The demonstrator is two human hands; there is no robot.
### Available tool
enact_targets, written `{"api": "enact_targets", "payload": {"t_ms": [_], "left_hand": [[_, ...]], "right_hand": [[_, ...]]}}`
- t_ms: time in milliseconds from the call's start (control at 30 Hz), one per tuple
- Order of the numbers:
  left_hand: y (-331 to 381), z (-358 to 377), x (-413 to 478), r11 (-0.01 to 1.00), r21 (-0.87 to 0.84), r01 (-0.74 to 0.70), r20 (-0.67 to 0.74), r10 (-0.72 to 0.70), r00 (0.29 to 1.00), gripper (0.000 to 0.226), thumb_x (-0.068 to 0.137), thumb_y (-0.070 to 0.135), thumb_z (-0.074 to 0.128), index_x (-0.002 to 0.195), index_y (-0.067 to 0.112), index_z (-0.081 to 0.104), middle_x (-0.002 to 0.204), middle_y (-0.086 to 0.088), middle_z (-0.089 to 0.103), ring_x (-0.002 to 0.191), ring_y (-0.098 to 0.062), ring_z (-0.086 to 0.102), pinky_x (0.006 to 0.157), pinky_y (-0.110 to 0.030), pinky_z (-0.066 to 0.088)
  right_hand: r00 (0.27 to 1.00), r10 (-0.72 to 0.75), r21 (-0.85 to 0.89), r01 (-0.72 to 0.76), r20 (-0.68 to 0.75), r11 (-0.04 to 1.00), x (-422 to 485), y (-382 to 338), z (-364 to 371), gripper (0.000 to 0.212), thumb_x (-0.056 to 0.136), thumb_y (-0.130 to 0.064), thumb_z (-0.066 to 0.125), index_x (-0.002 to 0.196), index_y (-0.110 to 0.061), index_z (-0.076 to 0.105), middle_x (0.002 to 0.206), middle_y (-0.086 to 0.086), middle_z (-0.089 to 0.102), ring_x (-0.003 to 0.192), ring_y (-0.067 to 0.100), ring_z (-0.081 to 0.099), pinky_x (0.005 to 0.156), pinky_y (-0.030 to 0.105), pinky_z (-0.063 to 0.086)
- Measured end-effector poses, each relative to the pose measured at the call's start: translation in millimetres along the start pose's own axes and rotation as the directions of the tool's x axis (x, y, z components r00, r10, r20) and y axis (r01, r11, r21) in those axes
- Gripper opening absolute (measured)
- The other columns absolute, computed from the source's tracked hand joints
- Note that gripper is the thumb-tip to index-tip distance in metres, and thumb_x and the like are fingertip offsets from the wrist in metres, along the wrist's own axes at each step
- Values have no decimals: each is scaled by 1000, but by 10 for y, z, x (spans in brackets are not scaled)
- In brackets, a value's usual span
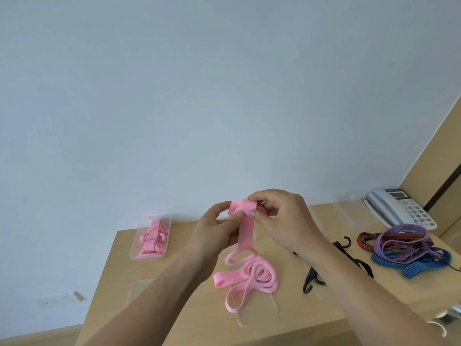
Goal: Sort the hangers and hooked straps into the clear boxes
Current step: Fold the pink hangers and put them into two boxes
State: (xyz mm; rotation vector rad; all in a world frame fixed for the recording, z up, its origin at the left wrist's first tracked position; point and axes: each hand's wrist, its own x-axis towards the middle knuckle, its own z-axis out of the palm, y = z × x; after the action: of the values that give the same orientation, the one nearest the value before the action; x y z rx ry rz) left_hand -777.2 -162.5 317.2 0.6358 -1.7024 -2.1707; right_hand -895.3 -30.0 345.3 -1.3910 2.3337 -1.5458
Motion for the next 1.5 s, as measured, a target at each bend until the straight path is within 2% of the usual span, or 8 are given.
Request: {"api": "enact_targets", "payload": {"t_ms": [267, 467, 767, 1033, 1133, 1267, 1400, 1500], "left_hand": [[29, -18, -7, 997, -79, 14, 35, -12, 999, 44, 92, 18, 76, 133, 17, 59, 104, -17, 79, 92, -30, 78, 76, -35, 61], [9, -43, -2, 997, -74, -20, 9, 21, 1000, 51, 91, 12, 79, 135, 20, 55, 109, -17, 79, 101, -36, 77, 93, -46, 61], [-30, -90, 11, 998, 24, -60, -18, 61, 998, 54, 93, -3, 72, 138, 20, 54, 107, -13, 80, 102, -37, 76, 104, -56, 54], [-32, -69, -3, 997, 82, -6, -48, 11, 999, 40, 94, -5, 66, 129, 13, 62, 109, -15, 78, 108, -41, 72, 104, -62, 51], [-25, -82, -24, 991, 136, 10, -1, -11, 1000, 24, 93, 7, 69, 117, 8, 72, 107, -21, 77, 99, -34, 71, 99, -52, 54], [-16, -101, -39, 978, 208, 30, 49, -41, 998, 20, 101, 24, 65, 105, 8, 77, 97, -7, 81, 87, -17, 71, 75, -30, 57], [-12, -113, -25, 992, 95, 78, 43, -83, 996, 24, 100, 25, 67, 103, 2, 74, 89, -9, 76, 85, -22, 70, 92, -54, 61], [10, -138, -31, 996, 52, 76, 98, -80, 992, 26, 98, 22, 69, 110, 0, 72, 93, -13, 75, 84, -27, 71, 90, -59, 61]], "right_hand": [[987, -161, -55, 160, -11, 985, -47, -35, -22, 25, 79, 5, 79, 93, -16, 80, 88, -7, 72, 78, 11, 66, 73, 26, 56], [973, -232, -109, 231, 5, 967, -63, -34, -7, 31, 72, 14, 79, 89, -12, 81, 91, -2, 72, 80, 11, 69, 79, 29, 55], [984, -57, -213, 94, 171, 973, -11, -26, -48, 32, 93, -14, 68, 124, -22, 69, 110, -7, 69, 114, 4, 52, 102, 21, 39], [972, 44, -251, 16, 231, 968, 12, -35, -7, 18, 90, -10, 69, 103, -21, 72, 95, -12, 64, 89, 3, 57, 79, 20, 45], [977, 60, -202, -18, 206, 979, 20, -40, -12, 19, 87, -7, 71, 100, -20, 73, 94, -8, 68, 89, 11, 63, 83, 32, 54], [989, 73, -62, -66, 132, 996, 28, -37, -25, 22, 82, -5, 75, 95, -24, 74, 95, -7, 69, 88, 8, 65, 75, 20, 54], [993, 59, -25, -57, 100, 998, 28, -50, -3, 23, 81, -4, 77, 96, -22, 74, 94, -9, 68, 87, 10, 65, 73, 20, 53], [998, -13, -26, 15, 66, 1000, 18, -67, 12, 24, 80, 1, 76, 93, -19, 75, 94, -7, 67, 89, 14, 65, 75, 31, 56]]}}
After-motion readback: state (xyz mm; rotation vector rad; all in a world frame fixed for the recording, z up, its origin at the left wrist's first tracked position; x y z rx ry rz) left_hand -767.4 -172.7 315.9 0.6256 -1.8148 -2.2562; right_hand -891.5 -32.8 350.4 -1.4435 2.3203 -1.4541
